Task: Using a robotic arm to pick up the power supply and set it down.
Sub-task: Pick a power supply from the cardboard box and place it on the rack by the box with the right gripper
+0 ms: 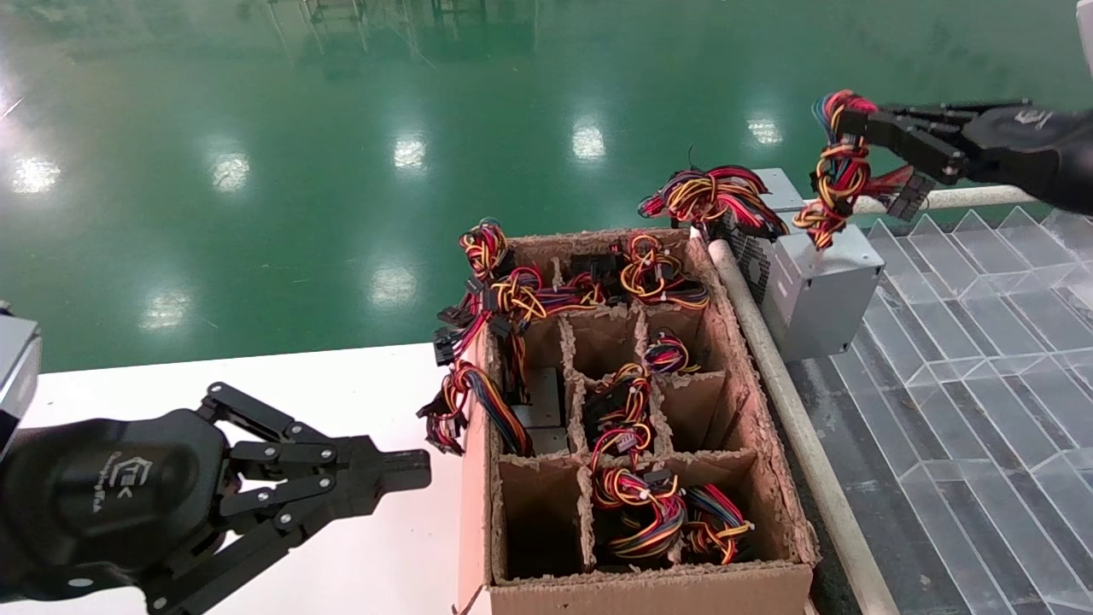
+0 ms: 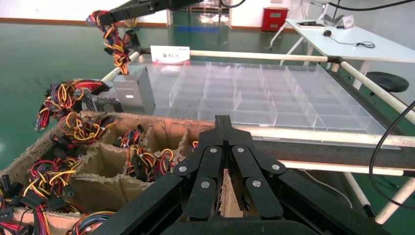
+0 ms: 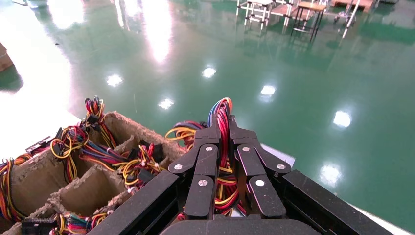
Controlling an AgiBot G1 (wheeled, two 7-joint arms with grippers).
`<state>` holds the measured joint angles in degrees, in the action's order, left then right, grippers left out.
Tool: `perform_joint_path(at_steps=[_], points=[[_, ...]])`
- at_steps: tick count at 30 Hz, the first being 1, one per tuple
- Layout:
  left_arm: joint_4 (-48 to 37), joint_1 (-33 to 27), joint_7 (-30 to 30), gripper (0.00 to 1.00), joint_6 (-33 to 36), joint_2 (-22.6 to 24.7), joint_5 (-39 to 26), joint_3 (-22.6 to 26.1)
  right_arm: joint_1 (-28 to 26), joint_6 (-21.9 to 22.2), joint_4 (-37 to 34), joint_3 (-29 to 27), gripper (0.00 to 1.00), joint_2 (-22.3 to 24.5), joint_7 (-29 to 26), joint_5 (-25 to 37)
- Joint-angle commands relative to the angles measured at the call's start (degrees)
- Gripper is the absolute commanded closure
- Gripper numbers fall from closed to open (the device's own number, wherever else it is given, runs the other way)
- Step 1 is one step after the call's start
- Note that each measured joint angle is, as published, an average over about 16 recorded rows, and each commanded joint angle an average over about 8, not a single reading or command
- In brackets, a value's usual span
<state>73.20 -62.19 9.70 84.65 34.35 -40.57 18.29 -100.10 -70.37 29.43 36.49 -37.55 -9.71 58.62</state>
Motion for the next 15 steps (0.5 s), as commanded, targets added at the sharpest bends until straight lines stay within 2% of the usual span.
perform_joint_path(at_steps=[1, 15], points=[[0.00, 0.00, 0.00, 1.00, 0.00, 0.00, 0.00, 0.00, 0.50, -0.03, -0.30, 0.00, 1.00, -0.06, 0.17, -0.13], [0.00, -0.01, -0.01, 1.00, -0.01, -0.01, 0.02, 0.03, 0.56, 0.72, -3.61, 1.50, 1.00, -1.76, 2.25, 2.43]])
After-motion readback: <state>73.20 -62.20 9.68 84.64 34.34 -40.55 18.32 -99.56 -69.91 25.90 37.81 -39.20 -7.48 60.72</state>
